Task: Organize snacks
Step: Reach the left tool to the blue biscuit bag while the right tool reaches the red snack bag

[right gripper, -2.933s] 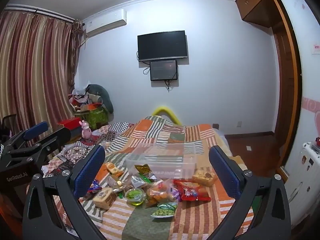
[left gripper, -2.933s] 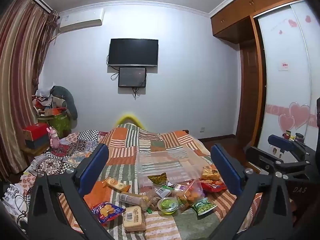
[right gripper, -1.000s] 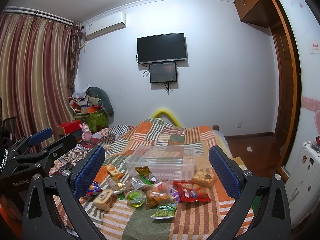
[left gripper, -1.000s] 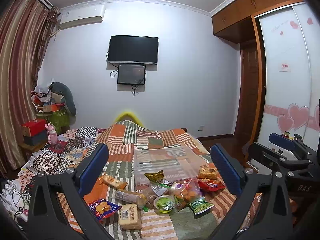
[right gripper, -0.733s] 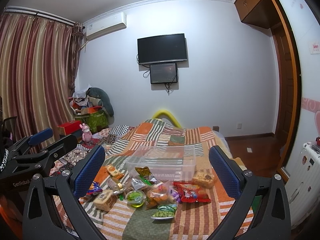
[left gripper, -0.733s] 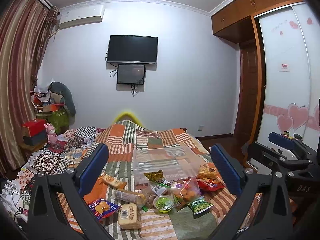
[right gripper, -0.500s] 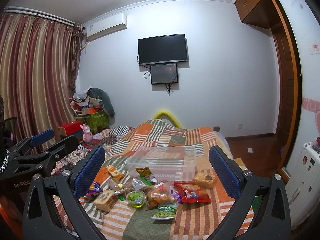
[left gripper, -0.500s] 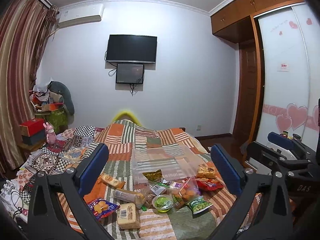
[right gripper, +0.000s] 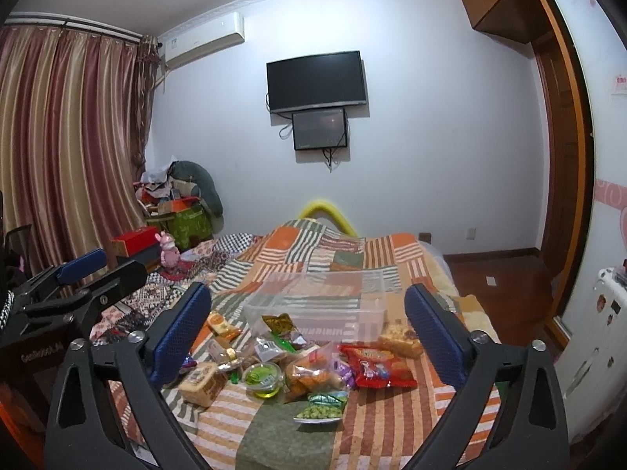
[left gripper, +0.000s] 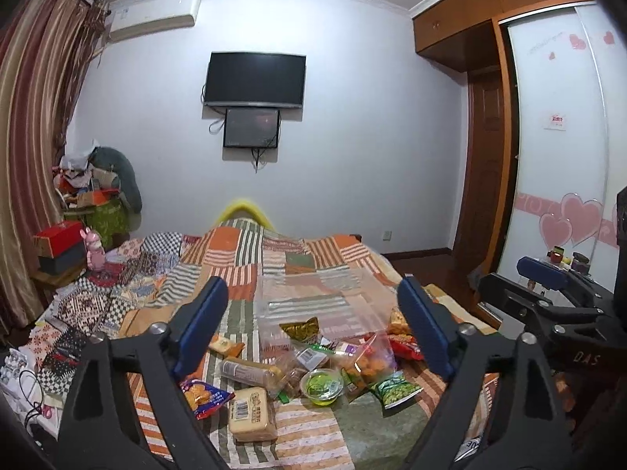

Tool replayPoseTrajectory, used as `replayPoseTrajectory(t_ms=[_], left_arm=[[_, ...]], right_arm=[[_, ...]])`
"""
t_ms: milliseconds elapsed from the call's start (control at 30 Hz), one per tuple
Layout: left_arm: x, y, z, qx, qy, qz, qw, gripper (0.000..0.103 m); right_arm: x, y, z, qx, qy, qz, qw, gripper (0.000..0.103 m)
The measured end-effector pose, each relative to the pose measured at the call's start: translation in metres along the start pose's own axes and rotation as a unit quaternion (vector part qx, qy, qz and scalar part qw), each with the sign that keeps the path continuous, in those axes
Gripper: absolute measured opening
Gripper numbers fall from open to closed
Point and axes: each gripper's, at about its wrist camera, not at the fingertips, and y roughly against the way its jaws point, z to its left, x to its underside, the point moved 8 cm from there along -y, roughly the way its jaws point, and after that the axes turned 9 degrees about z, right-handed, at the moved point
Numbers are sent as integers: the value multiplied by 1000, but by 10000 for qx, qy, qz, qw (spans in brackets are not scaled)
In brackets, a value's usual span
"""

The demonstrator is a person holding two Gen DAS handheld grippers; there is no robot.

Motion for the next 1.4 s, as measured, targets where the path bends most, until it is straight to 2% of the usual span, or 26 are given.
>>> replayPoseTrajectory(t_ms=[133,400,500,633,767,967,1067,1133,1233,1400], left_arm=[[6,-12,16,-2,88,227,9997,80],[25,-54,73,-447,24,856,9953,80],[39,-75,94,-574,-7,1203,9911,80],[69,-106,120,-558,153,1803,9819,80],[97,-127,141,-728,264,2165,9732,80],[137,-155,167,-820,471,2813,9549,81],[153,-165,179,-971,601,3058,9452,89],[160,-168,184,-1012,781,3128,9412,94],[165,-176,184,-850,1040,3162,9391,99],[165,-188,179,-876,831,3151,9414,103]], right_arm=[[8,-14,-7,42,-67,194,9998,91],[28,-40,-37,225,-320,686,9969,91],[35,-51,-51,388,-384,866,9947,86],[48,-71,-72,552,-517,1257,9892,86],[61,-86,-83,651,-644,1640,9822,82],[85,-114,-97,704,-656,2305,9683,79],[89,-124,-101,709,-610,2509,9635,79],[91,-131,-104,713,-629,2613,9606,79],[94,-143,-107,648,-660,2788,9559,79],[100,-157,-108,405,-836,2985,9499,80]])
